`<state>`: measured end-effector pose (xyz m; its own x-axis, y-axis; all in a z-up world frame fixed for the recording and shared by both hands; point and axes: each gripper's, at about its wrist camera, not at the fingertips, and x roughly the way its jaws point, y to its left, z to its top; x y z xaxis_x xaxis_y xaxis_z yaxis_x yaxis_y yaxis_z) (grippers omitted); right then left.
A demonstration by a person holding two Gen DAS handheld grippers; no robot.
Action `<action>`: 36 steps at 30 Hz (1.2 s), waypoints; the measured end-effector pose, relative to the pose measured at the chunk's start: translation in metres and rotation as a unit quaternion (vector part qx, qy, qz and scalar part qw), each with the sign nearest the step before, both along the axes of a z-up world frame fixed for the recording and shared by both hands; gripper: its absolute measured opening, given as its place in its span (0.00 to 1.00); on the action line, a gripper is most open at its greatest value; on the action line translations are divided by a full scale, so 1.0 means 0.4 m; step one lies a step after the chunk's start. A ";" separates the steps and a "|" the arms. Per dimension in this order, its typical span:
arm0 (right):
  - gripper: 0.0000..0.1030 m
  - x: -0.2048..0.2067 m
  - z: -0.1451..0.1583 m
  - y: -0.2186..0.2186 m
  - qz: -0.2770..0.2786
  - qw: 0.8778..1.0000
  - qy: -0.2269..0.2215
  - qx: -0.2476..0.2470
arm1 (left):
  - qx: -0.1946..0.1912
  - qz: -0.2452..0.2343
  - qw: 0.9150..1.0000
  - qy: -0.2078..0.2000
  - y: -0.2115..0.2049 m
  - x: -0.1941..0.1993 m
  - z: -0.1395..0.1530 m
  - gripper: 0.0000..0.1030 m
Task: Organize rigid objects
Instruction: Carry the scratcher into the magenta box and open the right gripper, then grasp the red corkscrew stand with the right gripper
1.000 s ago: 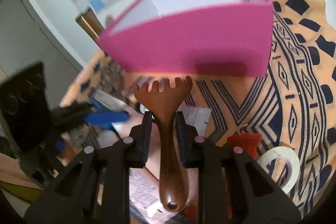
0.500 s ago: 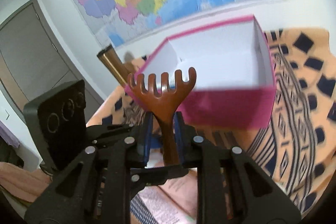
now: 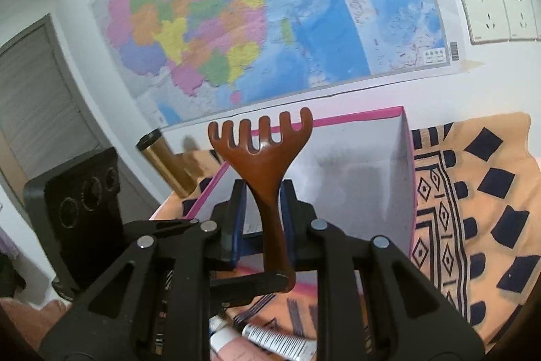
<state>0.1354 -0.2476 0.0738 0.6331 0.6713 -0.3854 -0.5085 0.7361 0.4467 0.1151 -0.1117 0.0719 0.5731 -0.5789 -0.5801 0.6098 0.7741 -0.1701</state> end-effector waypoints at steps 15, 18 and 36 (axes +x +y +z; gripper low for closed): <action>0.14 0.086 -0.104 -0.024 -0.036 0.998 0.054 -0.022 | 0.023 0.036 0.997 0.071 -0.025 0.126 -0.112 0.30; 0.19 0.043 -0.107 -0.042 -0.027 0.998 0.045 -0.027 | 0.021 0.044 0.997 0.052 -0.006 0.096 -0.104 0.32; 0.43 -0.258 -0.254 -0.131 -0.016 0.989 0.091 -0.113 | 0.003 -0.021 1.000 0.015 -0.014 -0.176 -0.129 0.44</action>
<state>0.0322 -0.3000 -0.0279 0.5581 0.5365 -0.6330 -0.4101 0.8415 0.3517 0.0448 -0.1174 0.0202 0.5306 -0.5991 -0.5997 0.6371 0.7485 -0.1840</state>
